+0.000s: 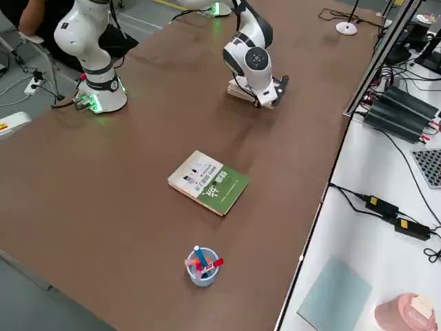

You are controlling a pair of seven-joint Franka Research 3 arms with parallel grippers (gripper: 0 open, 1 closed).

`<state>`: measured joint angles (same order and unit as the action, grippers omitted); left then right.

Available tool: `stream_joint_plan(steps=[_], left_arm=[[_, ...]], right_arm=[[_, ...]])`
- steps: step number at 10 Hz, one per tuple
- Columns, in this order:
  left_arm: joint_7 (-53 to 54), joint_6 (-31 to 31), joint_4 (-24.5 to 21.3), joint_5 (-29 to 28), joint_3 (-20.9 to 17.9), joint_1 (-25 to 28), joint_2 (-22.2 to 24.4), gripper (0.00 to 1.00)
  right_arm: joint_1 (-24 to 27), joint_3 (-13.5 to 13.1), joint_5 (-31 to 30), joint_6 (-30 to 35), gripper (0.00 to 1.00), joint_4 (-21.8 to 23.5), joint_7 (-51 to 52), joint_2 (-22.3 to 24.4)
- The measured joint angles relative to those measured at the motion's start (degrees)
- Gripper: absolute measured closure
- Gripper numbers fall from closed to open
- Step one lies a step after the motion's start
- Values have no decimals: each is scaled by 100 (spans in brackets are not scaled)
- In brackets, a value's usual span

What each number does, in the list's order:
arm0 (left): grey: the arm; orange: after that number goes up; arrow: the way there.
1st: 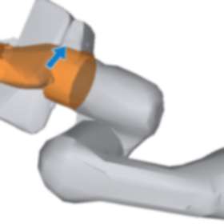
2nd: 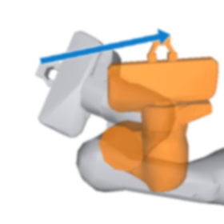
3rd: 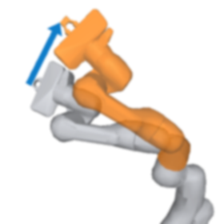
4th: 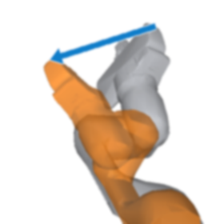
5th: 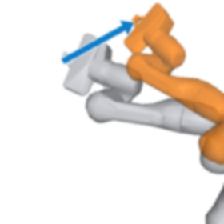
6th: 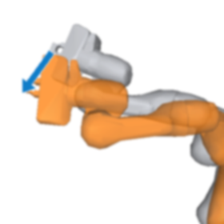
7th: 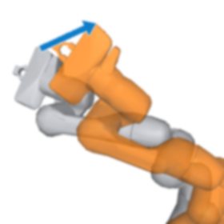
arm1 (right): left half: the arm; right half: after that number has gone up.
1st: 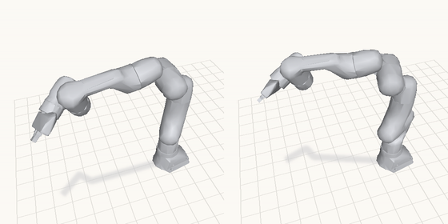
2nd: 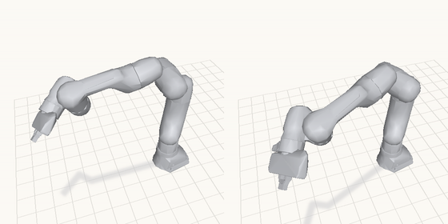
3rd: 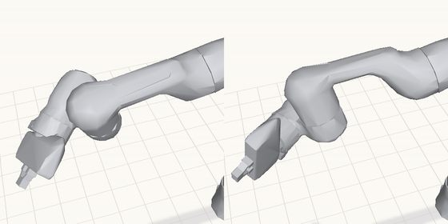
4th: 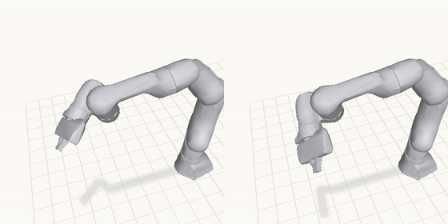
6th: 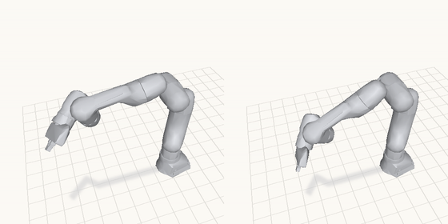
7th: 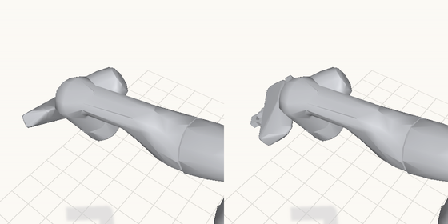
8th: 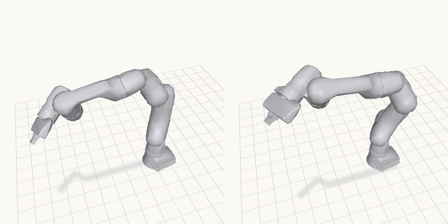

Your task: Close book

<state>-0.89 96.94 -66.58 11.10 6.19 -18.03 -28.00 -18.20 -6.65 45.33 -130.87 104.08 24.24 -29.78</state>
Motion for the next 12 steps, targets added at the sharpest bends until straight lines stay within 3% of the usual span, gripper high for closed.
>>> stream_joint_plan(steps=[6,10,12], left_arm=[[-137,-383,-42,-791,-49,148,275,0],[-131,-492,-57,-1192,-57,412,293,0],[-15,-512,-59,-1207,-59,679,336,0]], right_arm=[[500,-100,-2173,576,99,-784,-5,19],[583,-421,-2957,1120,96,-1223,-5,47],[595,-585,-3203,1564,78,-1556,-5,68]])
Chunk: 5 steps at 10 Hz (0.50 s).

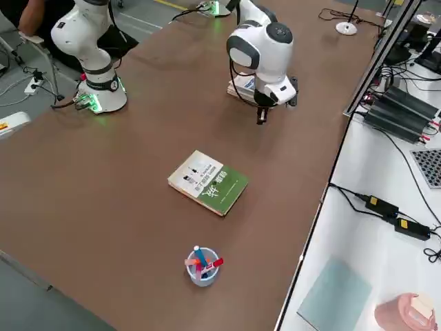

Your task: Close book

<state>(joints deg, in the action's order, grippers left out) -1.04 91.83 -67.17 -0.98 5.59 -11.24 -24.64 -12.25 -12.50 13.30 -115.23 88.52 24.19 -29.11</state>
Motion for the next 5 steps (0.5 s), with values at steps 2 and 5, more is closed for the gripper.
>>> stream_joint_plan(steps=[2,5], left_arm=[[184,-241,-3,-5,-1,218,88,0],[127,-488,-85,-48,-2,357,360,0]], right_arm=[[3,-119,-178,328,59,-287,-4,16],[2,-253,-273,452,30,-419,-92,26]])
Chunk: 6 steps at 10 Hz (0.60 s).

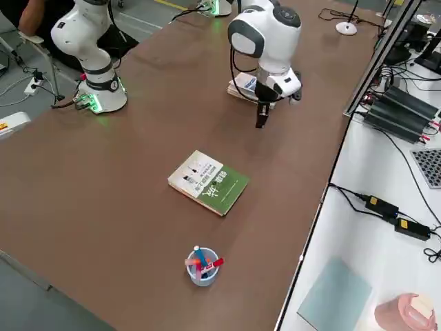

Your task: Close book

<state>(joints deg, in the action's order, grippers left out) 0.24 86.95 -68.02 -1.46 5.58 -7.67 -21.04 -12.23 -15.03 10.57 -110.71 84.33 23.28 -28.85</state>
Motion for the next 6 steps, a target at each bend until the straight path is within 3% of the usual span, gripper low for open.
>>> stream_joint_plan(steps=[3,6], left_arm=[[-76,-56,-407,-10,0,154,503,0],[-144,-53,-863,-12,0,279,1045,0]], right_arm=[[0,-92,-81,272,4,-99,-407,130],[-11,-96,-276,1061,0,-185,-955,627]])
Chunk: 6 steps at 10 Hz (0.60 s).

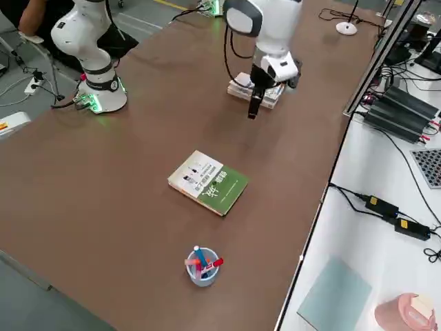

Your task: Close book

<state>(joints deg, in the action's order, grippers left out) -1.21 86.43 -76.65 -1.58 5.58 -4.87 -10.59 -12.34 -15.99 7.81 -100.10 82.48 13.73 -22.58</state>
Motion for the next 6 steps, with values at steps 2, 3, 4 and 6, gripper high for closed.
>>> stream_joint_plan(steps=[2,3,4,6], left_arm=[[-3,119,-359,0,1,60,339,0],[-3,221,-565,0,1,81,509,0],[-3,305,-770,0,1,91,676,0],[-8,374,-1115,0,2,93,965,0]], right_arm=[[-4,0,-17,560,0,-18,-140,432],[-5,0,-18,789,0,-18,-231,625],[-8,5,-19,993,0,-17,-345,792],[-22,25,-21,1329,0,-16,-550,1061]])
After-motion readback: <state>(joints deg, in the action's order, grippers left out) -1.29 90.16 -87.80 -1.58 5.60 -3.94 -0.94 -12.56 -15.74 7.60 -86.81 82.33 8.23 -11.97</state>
